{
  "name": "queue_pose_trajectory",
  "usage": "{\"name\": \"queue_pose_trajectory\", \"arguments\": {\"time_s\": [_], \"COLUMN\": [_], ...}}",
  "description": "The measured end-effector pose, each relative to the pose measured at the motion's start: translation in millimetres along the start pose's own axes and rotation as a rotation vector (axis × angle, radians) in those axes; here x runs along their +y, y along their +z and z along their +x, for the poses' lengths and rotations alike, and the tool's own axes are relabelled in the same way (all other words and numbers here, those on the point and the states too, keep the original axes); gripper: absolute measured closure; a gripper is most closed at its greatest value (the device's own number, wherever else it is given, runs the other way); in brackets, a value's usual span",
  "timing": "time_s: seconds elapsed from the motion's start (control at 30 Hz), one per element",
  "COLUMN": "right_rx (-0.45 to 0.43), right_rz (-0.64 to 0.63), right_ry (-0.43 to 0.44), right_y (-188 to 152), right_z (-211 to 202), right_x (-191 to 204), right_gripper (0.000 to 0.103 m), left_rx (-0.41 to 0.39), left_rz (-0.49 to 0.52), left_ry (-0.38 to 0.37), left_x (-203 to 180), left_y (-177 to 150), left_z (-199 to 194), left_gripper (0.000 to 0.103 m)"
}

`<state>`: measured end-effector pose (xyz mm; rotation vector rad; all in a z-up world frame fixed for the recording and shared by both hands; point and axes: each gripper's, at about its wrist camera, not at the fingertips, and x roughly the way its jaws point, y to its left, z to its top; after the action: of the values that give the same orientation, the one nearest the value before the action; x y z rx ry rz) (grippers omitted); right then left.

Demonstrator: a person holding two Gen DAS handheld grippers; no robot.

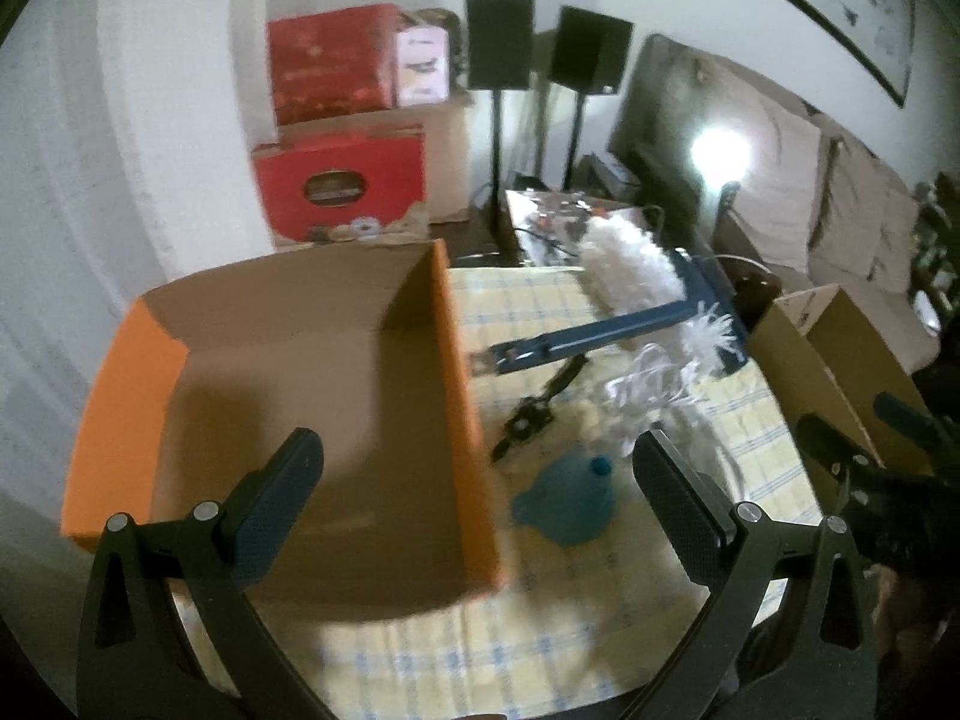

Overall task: Organize objects
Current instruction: 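Reach the right gripper toward the blue handle of the feather duster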

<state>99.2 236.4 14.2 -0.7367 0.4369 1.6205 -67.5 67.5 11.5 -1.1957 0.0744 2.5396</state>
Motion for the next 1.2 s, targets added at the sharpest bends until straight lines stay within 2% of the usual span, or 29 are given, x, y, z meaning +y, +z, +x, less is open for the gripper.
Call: {"name": "queue_pose_trajectory", "arguments": {"time_s": [0.2, 0.37, 0.47, 0.63, 0.8, 0.9, 1.0, 1.2], "right_rx": [-0.009, 0.027, 0.044, 0.059, 0.126, 0.167, 0.208, 0.266], "right_rz": [0.035, 0.074, 0.079, 0.054, 0.044, -0.005, -0.041, -0.095], "right_ry": [-0.034, -0.022, -0.005, 0.012, 0.082, 0.054, 0.038, 0.018], "right_y": [24.7, 47.1, 59.3, 79.6, 91.5, 90.3, 85.9, 70.9], "right_z": [19.0, 43.5, 54.4, 71.6, 100.7, 116.8, 130.4, 145.6], "right_x": [-42.0, -75.4, -85.9, -94.0, -97.5, -94.2, -93.3, -94.0], "right_gripper": [0.000, 0.000, 0.000, 0.003, 0.012, 0.018, 0.036, 0.044], "left_rx": [0.042, 0.063, 0.091, 0.165, 0.210, 0.243, 0.269, 0.278], "left_rz": [0.114, 0.196, 0.255, 0.353, 0.417, 0.446, 0.481, 0.606], "left_ry": [-0.028, -0.034, -0.033, -0.088, -0.088, -0.073, -0.079, -0.041], "left_x": [-24.0, -44.5, -54.8, -69.2, -77.7, -79.4, -82.9, -99.0], "left_y": [33.8, 57.0, 65.4, 75.6, 80.0, 80.1, 79.3, 69.7], "left_z": [31.4, 58.6, 74.6, 103.8, 130.1, 145.8, 156.8, 166.5], "left_gripper": [0.000, 0.000, 0.000, 0.000, 0.000, 0.000, 0.000, 0.003]}}
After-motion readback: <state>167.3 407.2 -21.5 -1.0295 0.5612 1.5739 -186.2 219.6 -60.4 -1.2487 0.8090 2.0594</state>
